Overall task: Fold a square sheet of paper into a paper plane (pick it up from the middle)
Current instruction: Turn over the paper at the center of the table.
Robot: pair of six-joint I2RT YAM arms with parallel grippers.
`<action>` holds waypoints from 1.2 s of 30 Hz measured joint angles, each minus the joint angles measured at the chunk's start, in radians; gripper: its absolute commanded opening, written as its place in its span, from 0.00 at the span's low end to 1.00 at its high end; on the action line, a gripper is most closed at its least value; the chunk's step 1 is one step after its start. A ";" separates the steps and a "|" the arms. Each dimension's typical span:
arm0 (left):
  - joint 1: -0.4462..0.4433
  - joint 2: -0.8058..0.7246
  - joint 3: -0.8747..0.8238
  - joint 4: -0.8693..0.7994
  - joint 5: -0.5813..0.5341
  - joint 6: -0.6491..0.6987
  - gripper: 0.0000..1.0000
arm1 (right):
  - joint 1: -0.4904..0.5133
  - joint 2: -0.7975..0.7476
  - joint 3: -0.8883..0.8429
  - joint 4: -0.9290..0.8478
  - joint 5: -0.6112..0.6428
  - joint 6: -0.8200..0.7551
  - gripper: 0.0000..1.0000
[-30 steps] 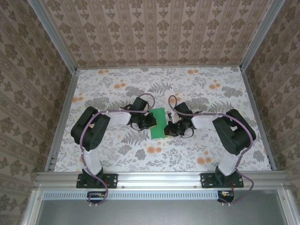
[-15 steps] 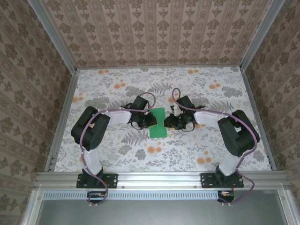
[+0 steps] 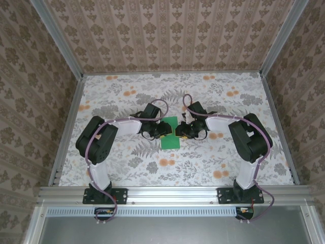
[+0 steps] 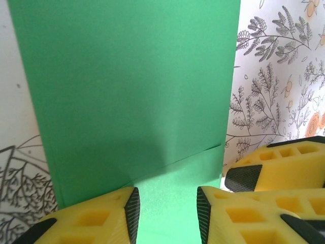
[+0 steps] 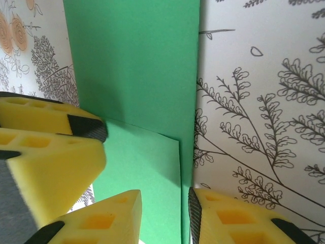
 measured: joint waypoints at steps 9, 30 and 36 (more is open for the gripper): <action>0.000 -0.100 -0.042 -0.018 -0.039 -0.009 0.42 | 0.000 0.005 0.007 -0.009 -0.029 -0.023 0.30; 0.002 -0.119 -0.161 0.118 0.004 -0.098 0.45 | -0.004 0.035 0.010 0.056 -0.040 0.013 0.09; 0.002 -0.101 -0.161 0.135 0.011 -0.109 0.44 | -0.024 0.035 -0.034 0.107 -0.039 0.061 0.07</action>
